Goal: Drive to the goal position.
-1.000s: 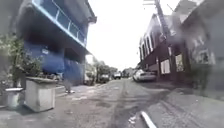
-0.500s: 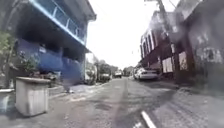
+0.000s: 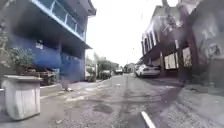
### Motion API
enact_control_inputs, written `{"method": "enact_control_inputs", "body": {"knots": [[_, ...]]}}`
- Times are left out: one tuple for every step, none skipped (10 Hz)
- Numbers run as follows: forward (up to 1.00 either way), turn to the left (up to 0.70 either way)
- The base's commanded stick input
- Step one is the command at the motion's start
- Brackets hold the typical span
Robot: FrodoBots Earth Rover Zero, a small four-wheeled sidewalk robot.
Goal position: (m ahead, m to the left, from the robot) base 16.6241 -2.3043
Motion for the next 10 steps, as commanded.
{"method": "enact_control_inputs", "body": {"knots": [[0.50, -0.50], [0.50, -0.38], [0.50, -0.34], [0.50, -0.29], [0.50, -0.25], [0.50, -0.21], [0.50, -0.16], [0.50, -0.12], [0.50, -0.08], [0.50, -0.39]]}}
